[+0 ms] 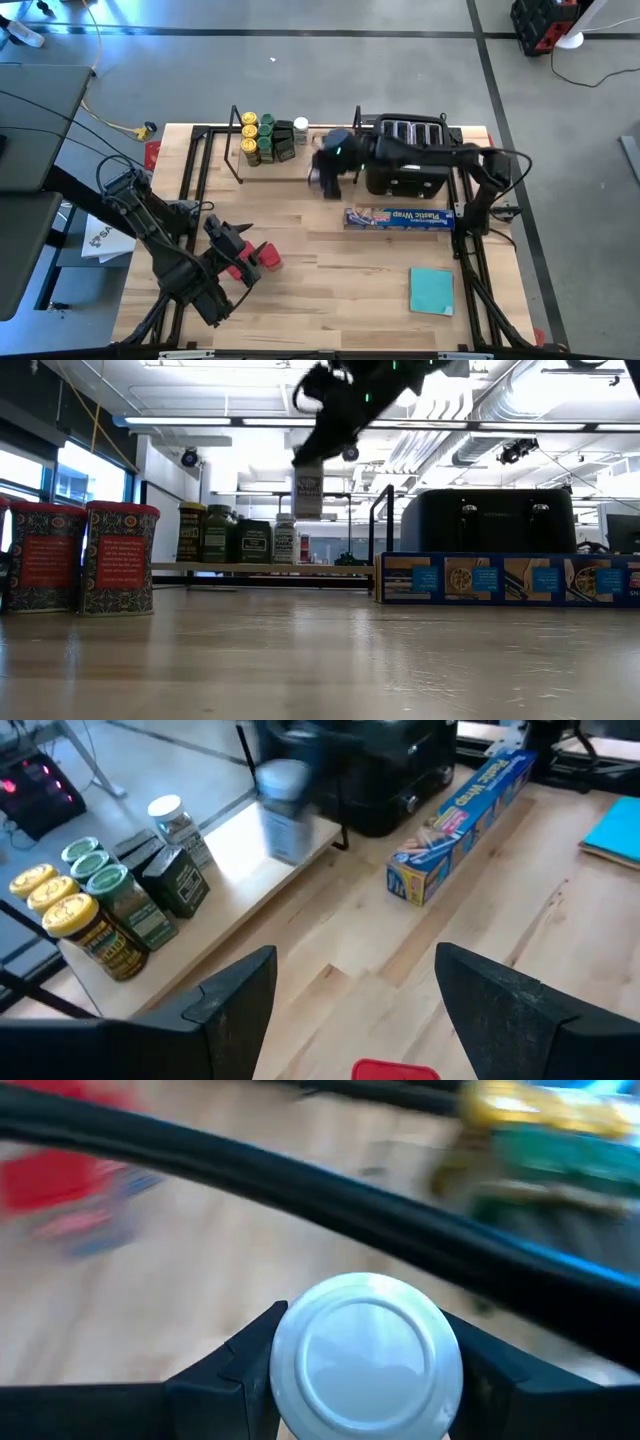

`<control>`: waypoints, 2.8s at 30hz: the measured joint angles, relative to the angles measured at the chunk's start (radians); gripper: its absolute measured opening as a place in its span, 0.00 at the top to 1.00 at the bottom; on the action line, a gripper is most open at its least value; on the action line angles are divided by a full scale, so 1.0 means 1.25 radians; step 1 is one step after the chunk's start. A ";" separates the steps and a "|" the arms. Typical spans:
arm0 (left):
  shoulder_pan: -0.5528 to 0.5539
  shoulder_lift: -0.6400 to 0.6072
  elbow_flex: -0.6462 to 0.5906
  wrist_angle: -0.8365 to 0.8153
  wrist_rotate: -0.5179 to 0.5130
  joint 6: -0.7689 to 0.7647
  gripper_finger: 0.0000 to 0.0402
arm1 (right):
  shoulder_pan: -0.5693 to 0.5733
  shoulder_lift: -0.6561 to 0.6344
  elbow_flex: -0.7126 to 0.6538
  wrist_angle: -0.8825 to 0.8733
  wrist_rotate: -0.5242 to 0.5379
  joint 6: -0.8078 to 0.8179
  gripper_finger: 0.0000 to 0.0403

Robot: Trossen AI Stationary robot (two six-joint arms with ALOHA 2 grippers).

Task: Shelf spices
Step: Put the white seasoning bottle on the shelf aligned with the other white seasoning bottle

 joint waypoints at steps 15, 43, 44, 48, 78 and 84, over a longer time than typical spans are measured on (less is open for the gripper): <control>0.003 0.000 -0.002 0.009 -0.023 0.001 0.33 | -0.171 0.171 0.033 0.180 -0.090 0.059 0.53; 0.003 0.000 -0.002 0.032 0.010 0.001 0.33 | -0.169 0.160 0.064 0.242 -0.048 0.063 0.35; 0.003 0.000 -0.002 0.033 0.010 0.001 0.33 | -0.167 0.151 0.065 0.236 -0.048 0.059 0.35; 0.003 0.000 -0.002 0.034 0.010 0.001 0.33 | -0.158 0.107 0.066 0.200 -0.038 0.042 0.35; 0.002 0.000 -0.001 0.038 0.010 0.007 0.33 | -0.129 0.250 0.065 0.089 0.042 -0.029 0.99; 0.002 -0.001 -0.001 0.038 0.010 0.008 0.33 | -0.140 0.250 0.065 0.090 0.068 -0.012 0.99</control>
